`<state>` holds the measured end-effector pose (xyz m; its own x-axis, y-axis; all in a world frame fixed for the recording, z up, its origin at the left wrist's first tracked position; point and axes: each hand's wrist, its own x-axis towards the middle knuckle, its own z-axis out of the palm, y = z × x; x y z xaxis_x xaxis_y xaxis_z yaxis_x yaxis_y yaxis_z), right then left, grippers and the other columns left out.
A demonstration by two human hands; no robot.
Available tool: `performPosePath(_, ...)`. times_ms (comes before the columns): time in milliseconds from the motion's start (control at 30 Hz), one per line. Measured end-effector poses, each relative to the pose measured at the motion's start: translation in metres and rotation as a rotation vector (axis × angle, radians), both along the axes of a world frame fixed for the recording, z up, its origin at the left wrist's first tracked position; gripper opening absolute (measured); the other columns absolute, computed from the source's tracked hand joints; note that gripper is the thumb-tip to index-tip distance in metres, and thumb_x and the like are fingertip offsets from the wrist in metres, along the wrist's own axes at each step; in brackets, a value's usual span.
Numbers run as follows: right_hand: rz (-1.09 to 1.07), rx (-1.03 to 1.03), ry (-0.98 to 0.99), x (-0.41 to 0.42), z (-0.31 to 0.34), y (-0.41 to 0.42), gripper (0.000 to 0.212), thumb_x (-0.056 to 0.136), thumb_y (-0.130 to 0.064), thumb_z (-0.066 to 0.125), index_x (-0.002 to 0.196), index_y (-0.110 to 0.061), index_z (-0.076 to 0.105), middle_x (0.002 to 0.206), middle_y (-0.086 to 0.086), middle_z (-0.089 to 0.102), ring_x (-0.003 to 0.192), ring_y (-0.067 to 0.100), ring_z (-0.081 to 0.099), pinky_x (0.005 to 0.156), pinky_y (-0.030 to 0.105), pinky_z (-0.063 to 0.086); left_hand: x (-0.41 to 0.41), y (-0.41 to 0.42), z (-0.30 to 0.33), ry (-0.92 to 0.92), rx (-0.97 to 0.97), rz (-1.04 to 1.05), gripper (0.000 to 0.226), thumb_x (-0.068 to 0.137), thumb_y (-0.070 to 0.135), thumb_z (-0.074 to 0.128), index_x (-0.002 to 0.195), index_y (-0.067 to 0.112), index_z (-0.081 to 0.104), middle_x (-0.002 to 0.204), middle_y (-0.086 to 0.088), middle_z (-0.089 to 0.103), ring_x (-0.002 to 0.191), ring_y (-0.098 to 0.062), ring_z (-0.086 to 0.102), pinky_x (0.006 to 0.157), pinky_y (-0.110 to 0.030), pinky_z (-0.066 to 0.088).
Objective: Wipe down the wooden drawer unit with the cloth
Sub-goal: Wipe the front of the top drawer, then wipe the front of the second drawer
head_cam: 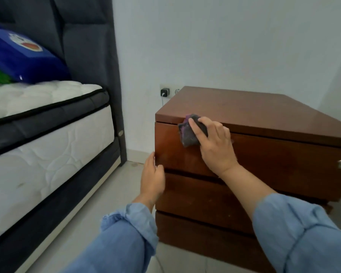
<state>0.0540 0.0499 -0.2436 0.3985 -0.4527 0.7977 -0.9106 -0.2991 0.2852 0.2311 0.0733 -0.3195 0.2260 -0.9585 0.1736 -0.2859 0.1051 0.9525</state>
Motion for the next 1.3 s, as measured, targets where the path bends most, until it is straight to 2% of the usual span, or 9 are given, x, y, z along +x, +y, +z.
performPosePath(167, -0.033, -0.057, 0.128, 0.037, -0.008, -0.019, 0.061, 0.081, -0.011, 0.046, 0.141, -0.013, 0.038, 0.121, 0.008, 0.035, 0.107, 0.026, 0.038, 0.085, 0.037, 0.029, 0.003, -0.001, -0.032, 0.203, 0.001, -0.002, 0.046, 0.092, 0.024, 0.040, 0.137, 0.029, 0.049, 0.131, 0.007, 0.057, 0.119, -0.012, 0.053, 0.106, -0.041, 0.042)
performPosePath(367, -0.014, -0.092, 0.188, 0.060, -0.017, -0.031, 0.056, 0.086, -0.014, 0.038, 0.142, -0.013, 0.034, 0.118, 0.005, 0.040, 0.107, 0.024, 0.038, 0.088, 0.035, 0.029, 0.000, -0.020, -0.061, 0.234, -0.071, 0.136, 0.045, 0.094, 0.003, 0.037, 0.133, 0.016, 0.053, 0.129, 0.005, 0.055, 0.117, -0.008, 0.049, 0.104, -0.028, 0.038)
performPosePath(500, 0.050, -0.022, 0.420, 0.070, -0.031, -0.036, 0.051, 0.090, -0.017, 0.032, 0.141, -0.013, 0.036, 0.119, 0.003, 0.054, 0.109, 0.023, 0.043, 0.091, 0.036, 0.031, -0.005, -0.015, -0.074, 0.272, -0.038, 0.169, 0.044, 0.095, -0.002, 0.034, 0.130, 0.015, 0.056, 0.124, 0.004, 0.057, 0.114, -0.008, 0.051, 0.098, -0.021, 0.036)
performPosePath(633, 0.054, 0.056, 0.387, 0.077, -0.047, -0.037, 0.051, 0.090, -0.016, 0.031, 0.140, -0.013, 0.038, 0.119, 0.003, 0.056, 0.109, 0.024, 0.049, 0.091, 0.035, 0.032, 0.002, -0.011, -0.081, 0.279, 0.009, 0.129, 0.047, 0.094, -0.005, 0.033, 0.130, 0.014, 0.055, 0.124, 0.003, 0.057, 0.116, -0.009, 0.051, 0.098, -0.019, 0.036)
performPosePath(800, 0.168, 0.222, 0.488, 0.067, -0.081, -0.020, 0.049, 0.086, -0.018, 0.041, 0.134, -0.015, 0.046, 0.117, 0.002, 0.059, 0.107, 0.023, 0.056, 0.089, 0.034, 0.047, 0.010, -0.003, -0.079, 0.211, 0.039, 0.068, 0.045, 0.093, -0.002, 0.036, 0.130, 0.014, 0.055, 0.121, 0.004, 0.057, 0.111, -0.008, 0.051, 0.097, -0.021, 0.037)
performPosePath(933, 0.100, 0.365, 0.314, 0.043, -0.114, 0.008, 0.053, 0.079, -0.013, 0.042, 0.131, -0.017, 0.051, 0.119, 0.003, 0.059, 0.104, 0.024, 0.054, 0.081, 0.034, 0.047, 0.011, -0.003, -0.079, 0.131, 0.080, 0.050, 0.053, 0.087, -0.003, 0.043, 0.136, 0.016, 0.050, 0.132, 0.001, 0.054, 0.122, -0.013, 0.049, 0.108, -0.035, 0.038)
performPosePath(1033, 0.043, 0.411, 0.241, 0.007, -0.128, 0.033, 0.069, 0.065, -0.004, 0.064, 0.131, -0.016, 0.051, 0.120, 0.005, 0.058, 0.102, 0.025, 0.048, 0.076, 0.034, 0.047, 0.001, 0.003, -0.076, 0.003, 0.061, 0.039, 0.059, 0.084, 0.002, 0.051, 0.139, 0.021, 0.041, 0.131, 0.007, 0.047, 0.117, -0.007, 0.043, 0.105, -0.030, 0.035)
performPosePath(1133, -0.007, 0.485, 0.178, -0.038, -0.131, 0.055, 0.082, 0.058, 0.005, 0.071, 0.133, -0.016, 0.048, 0.120, 0.007, 0.056, 0.103, 0.025, 0.044, 0.074, 0.035, 0.048, -0.003, 0.004, -0.070, -0.068, 0.033, 0.090, 0.059, 0.089, 0.012, 0.053, 0.143, 0.024, 0.032, 0.135, 0.004, 0.041, 0.121, -0.011, 0.041, 0.103, -0.033, 0.034)
performPosePath(1300, -0.174, 0.536, -0.336, -0.117, -0.124, 0.083, 0.069, 0.075, 0.011, 0.058, 0.135, -0.019, 0.041, 0.132, 0.007, 0.044, 0.118, 0.027, 0.043, 0.091, 0.040, 0.042, -0.014, -0.007, -0.069, -0.063, 0.023, 0.185, 0.054, 0.093, 0.027, 0.054, 0.142, 0.021, 0.032, 0.142, -0.005, 0.039, 0.127, -0.025, 0.044, 0.106, -0.047, 0.038)
